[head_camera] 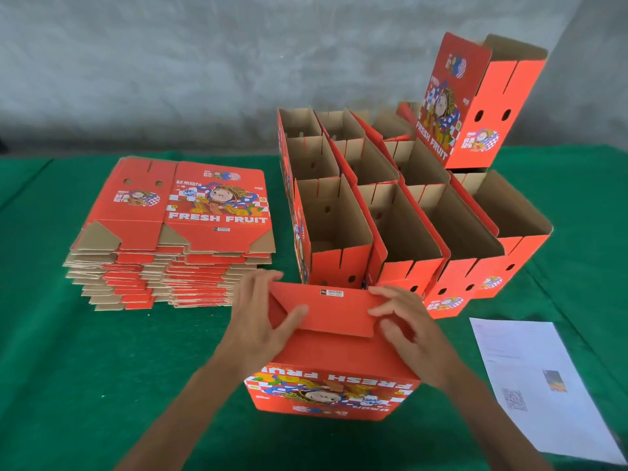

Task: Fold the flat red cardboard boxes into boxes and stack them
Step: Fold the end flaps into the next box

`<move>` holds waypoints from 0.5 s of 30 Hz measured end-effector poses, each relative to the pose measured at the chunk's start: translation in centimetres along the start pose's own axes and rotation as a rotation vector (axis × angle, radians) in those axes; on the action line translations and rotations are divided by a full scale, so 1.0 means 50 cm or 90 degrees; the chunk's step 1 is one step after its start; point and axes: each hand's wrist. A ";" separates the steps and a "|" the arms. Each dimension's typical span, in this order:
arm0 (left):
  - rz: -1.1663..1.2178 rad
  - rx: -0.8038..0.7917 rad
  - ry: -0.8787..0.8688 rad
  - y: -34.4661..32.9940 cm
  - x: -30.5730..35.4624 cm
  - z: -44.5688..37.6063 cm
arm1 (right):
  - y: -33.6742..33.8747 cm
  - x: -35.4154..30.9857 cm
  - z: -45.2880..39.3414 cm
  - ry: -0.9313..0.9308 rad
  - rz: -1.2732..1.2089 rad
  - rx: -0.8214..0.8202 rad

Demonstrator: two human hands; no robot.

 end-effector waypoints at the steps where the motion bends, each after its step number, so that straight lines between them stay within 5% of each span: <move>1: -0.077 -0.041 -0.010 -0.006 -0.001 -0.004 | -0.002 -0.002 -0.001 -0.027 0.011 -0.004; 5: -0.184 -0.170 0.049 -0.007 0.010 -0.024 | 0.003 -0.006 -0.012 -0.098 0.048 -0.066; 12: -0.317 -0.126 0.087 -0.030 0.036 -0.054 | -0.017 -0.032 -0.046 -0.079 0.374 -0.103; 15: -0.310 -0.093 0.058 -0.027 0.015 -0.045 | -0.018 -0.031 -0.050 -0.094 0.342 -0.130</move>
Point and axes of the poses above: each hand's wrist, its own z-axis away from the middle knuckle, its own y-axis out of the back of the hand, x = y × z, and after that the axes turned 3 degrees about y, right-handed
